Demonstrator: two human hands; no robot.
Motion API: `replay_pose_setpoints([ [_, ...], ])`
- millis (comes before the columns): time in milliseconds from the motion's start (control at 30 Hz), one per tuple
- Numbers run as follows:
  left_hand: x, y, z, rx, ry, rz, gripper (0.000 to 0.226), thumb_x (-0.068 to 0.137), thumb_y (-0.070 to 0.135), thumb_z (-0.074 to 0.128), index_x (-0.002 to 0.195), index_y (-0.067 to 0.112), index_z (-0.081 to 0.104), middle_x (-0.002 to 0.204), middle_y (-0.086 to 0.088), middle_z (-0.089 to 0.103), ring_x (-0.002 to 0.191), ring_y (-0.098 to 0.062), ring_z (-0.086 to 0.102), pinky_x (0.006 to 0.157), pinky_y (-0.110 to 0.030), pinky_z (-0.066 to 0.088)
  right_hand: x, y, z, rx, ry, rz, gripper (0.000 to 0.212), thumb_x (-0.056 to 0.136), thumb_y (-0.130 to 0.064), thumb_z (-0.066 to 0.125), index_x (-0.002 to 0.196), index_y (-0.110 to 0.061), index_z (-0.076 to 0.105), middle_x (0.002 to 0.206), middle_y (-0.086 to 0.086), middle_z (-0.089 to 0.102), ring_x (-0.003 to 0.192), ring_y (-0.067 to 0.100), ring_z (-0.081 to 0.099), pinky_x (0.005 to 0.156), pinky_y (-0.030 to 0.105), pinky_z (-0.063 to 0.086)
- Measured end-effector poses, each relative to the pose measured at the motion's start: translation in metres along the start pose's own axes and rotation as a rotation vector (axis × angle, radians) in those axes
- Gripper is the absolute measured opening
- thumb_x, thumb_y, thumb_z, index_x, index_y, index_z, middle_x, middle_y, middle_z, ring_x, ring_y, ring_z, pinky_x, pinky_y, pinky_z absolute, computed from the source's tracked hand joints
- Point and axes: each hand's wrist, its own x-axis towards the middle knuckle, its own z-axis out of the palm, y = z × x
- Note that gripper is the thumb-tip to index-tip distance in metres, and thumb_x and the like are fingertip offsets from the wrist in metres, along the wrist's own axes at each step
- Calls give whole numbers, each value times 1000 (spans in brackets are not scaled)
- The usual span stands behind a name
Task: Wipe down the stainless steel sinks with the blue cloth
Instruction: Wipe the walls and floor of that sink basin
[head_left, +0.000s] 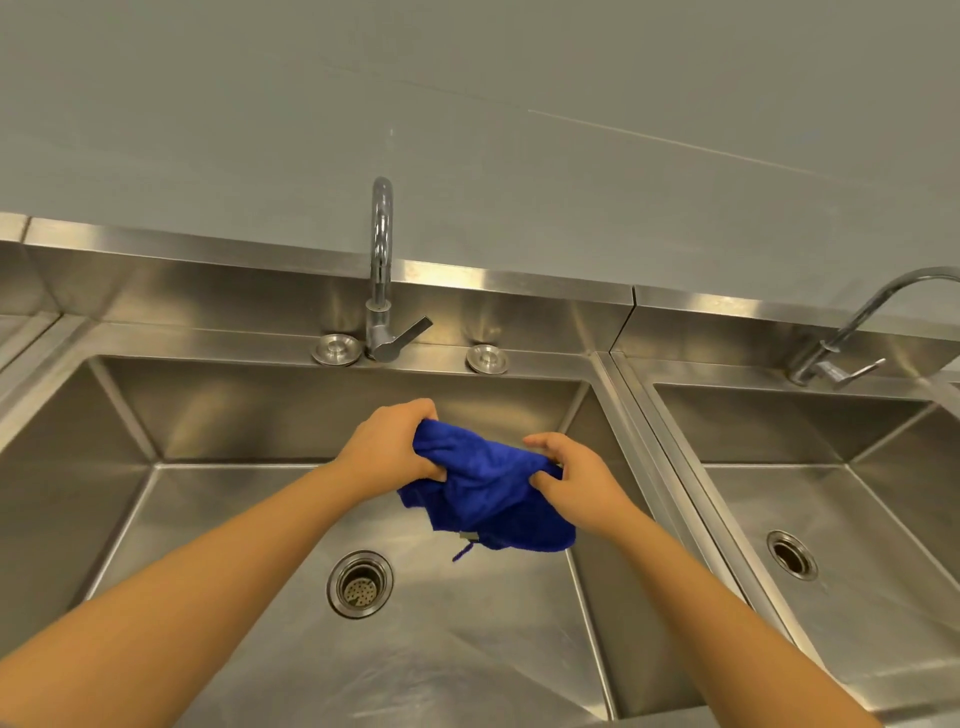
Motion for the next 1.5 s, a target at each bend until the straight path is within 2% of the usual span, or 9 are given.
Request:
replay_pose_setpoints([
  [233,-2,-8,-8,30,-95,36,32,82,20,72,70,22,43,72,6,52,67,-11,48,58,-22,35,1,1,-4,-143,-26,-82,36,91,0,47,114,-22,64,115,-6,65,107,14,56,86,23,43],
  [433,0,-3,-7,-50,4,9,21,84,15,68,88,18,48,86,0,60,79,-18,57,68,-31,47,6,-1,-6,-51,-57,-68,34,95,-5,43,120,-21,60,117,-4,63,106,15,57,89,29,48],
  [600,1,6,-6,-100,93,-2,15,87,19,65,97,16,55,90,2,62,83,-17,58,67,-23,46,8,-7,-2,80,-52,-63,32,102,-14,34,127,-18,53,117,-5,59,105,14,55,85,25,43],
  [833,-2,23,-1,-197,167,-62,12,86,18,66,93,17,57,85,4,60,76,-12,56,63,-18,42,11,-16,12,259,-40,-64,33,94,-26,57,125,-14,54,107,-3,63,96,13,60,83,29,50],
  [967,-6,32,-5,-358,111,-67,13,87,7,64,98,9,59,91,-8,65,85,-26,62,71,-33,52,9,-19,16,331,-56,-73,33,87,-28,69,116,-18,56,96,-9,62,88,11,60,76,26,51],
  [1067,-8,38,-12,-469,43,-60,15,89,3,60,102,10,59,93,-9,65,82,-19,62,71,-32,54,7,-20,15,366,-112,-77,39,78,-31,78,111,-25,58,100,-9,66,94,13,62,83,31,53],
  [1300,-7,34,-16,-583,0,-78,22,89,-4,55,102,12,60,98,-11,65,89,-19,61,85,-37,52,10,-15,15,422,-103,-35,26,81,-22,75,100,-12,60,86,-3,63,79,15,59,67,21,47],
  [1400,-3,31,-15,-580,48,-118,19,89,-2,58,108,4,60,102,-16,65,91,-22,61,87,-40,52,9,-16,14,608,-29,22,24,84,-17,69,102,-6,58,91,5,64,83,19,60,72,28,49],
  [1500,1,30,-14,-518,62,-143,16,90,6,61,107,6,60,100,-12,65,89,-20,60,80,-33,52,8,-17,10,731,22,52,39,71,-29,67,104,-10,59,98,10,66,86,20,62,79,37,51],
])
